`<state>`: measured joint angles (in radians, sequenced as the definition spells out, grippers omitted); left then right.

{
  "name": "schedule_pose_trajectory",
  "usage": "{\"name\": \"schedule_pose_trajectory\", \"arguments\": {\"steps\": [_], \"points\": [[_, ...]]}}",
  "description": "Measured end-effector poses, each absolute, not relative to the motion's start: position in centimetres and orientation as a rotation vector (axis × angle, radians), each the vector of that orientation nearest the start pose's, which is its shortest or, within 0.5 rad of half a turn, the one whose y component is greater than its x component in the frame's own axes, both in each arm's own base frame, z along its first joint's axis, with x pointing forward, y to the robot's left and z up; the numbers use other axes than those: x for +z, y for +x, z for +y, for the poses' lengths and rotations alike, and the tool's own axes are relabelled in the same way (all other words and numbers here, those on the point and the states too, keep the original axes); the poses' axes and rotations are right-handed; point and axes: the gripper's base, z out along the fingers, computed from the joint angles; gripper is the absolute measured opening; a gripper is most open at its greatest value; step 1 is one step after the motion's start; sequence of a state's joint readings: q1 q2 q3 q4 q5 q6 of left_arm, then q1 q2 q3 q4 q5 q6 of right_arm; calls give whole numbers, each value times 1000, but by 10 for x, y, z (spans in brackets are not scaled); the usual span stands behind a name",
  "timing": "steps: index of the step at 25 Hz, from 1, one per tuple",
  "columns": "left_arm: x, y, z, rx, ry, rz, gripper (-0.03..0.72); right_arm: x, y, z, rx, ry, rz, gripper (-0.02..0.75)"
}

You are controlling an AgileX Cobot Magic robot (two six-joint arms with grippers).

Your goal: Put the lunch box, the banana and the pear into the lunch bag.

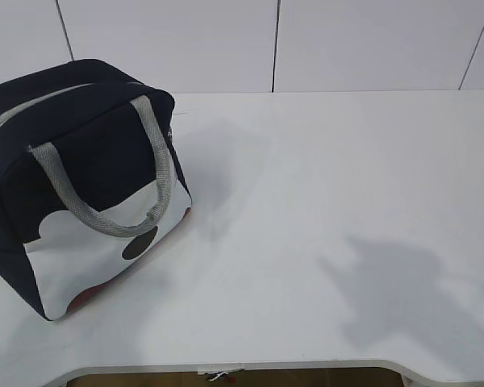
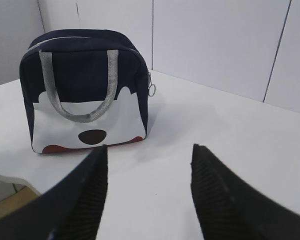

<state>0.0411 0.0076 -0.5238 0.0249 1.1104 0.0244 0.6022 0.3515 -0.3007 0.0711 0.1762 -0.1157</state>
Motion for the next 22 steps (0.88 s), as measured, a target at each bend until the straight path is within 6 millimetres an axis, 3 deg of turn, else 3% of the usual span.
{"name": "schedule_pose_trajectory", "arguments": {"steps": [13, 22], "points": [[280, -9, 2, 70, -20, 2078, 243, 282, 52, 39, 451, -560, 1631, 435], [280, -9, 2, 70, -20, 2078, 243, 309, 22, 24, 505, -585, 1617, 435]]}}
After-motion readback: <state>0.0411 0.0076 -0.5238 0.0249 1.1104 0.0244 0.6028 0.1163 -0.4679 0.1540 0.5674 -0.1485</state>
